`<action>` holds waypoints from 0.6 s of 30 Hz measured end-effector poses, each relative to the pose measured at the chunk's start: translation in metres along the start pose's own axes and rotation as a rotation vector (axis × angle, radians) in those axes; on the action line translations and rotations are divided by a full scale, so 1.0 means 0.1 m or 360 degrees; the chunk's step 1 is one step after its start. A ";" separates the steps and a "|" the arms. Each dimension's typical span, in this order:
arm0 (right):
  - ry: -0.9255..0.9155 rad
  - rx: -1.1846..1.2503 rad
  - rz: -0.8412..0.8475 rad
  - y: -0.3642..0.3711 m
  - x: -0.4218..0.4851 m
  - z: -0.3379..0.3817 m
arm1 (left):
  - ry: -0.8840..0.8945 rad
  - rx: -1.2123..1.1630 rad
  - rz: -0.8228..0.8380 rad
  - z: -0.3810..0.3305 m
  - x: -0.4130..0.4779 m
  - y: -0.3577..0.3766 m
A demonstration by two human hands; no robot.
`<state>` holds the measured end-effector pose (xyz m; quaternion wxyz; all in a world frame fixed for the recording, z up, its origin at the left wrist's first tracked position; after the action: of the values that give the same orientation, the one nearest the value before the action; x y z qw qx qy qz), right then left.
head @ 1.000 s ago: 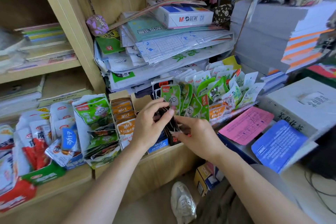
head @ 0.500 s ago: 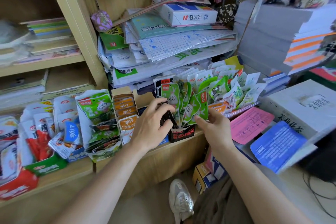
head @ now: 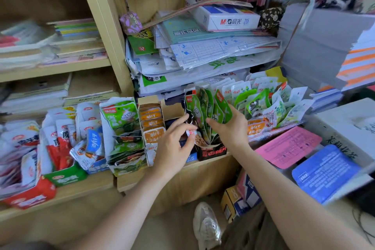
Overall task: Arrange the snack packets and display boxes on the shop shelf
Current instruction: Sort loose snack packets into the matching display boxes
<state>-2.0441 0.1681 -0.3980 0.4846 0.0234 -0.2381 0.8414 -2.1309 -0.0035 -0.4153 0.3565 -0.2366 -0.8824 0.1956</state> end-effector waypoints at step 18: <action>-0.0150 0.0024 -0.0640 -0.91 0.16 -0.04 | -0.0023 0.0225 0.0125 -0.40 0.79 -0.09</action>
<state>-1.9768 0.2207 -0.3631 0.6308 0.1136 -0.2448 0.7275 -2.1545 0.0403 -0.3417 0.3579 -0.2438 -0.8591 0.2728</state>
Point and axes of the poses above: each hand's wrist, its own x-axis towards the middle knuckle, its own y-axis out of the palm, z = x × y, the point moved 6 cm from there along x, towards the middle knuckle, and after that the axes turned 4 degrees about -z, right-handed, at the moved point
